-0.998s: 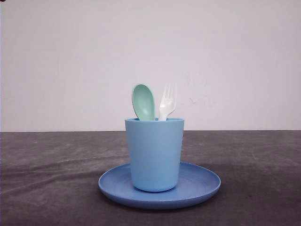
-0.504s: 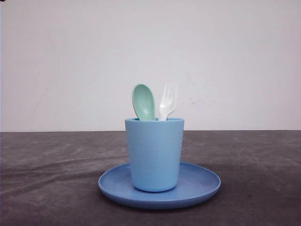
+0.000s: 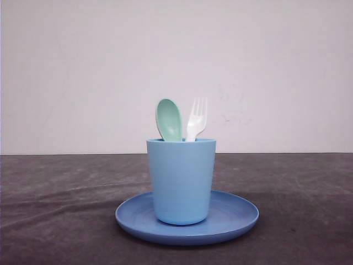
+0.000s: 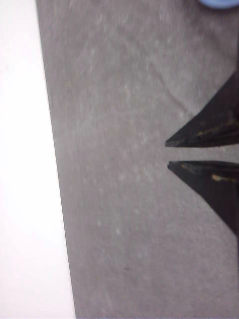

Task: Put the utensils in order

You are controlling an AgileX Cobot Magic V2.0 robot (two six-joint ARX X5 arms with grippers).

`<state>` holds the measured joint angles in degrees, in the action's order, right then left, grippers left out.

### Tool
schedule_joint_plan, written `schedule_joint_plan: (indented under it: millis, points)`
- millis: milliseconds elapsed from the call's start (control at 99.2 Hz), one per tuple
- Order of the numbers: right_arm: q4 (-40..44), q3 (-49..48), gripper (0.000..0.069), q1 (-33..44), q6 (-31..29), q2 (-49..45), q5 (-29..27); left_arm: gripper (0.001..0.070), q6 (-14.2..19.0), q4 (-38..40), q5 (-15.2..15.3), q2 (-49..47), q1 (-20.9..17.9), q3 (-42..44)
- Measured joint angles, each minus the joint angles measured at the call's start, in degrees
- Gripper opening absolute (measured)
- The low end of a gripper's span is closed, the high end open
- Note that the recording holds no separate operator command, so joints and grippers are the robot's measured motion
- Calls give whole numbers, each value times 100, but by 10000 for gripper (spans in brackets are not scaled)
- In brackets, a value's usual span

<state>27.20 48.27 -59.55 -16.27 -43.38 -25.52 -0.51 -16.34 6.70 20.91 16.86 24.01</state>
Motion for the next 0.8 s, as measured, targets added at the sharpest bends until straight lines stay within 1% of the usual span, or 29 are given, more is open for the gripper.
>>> schedule_joint_plan:
  millis: [71, 141, 383, 605, 716, 796]
  points:
    - [0, 0, 7, 0, 0, 0, 0, 23, -2, 214, -157, -315, -310, -472]
    - [0, 0, 7, 0, 0, 0, 0, 23, -11, 245, -208, -579, -538, -828]
    - [0, 0, 7, 0, 0, 0, 0, 23, -13, 240, -210, -1327, -1078, -1609]
    - [0, 0, 7, 0, 0, 0, 0, 23, -7, 181, -212, -1847, -1263, -2070]
    - [0, 0, 7, 0, 0, 0, 2, 23, -9, 304, -221, -2079, -1325, -2107]
    - [0, 0, 7, 0, 0, 0, 0, 23, -11, 315, -223, -2063, -1335, -2114]
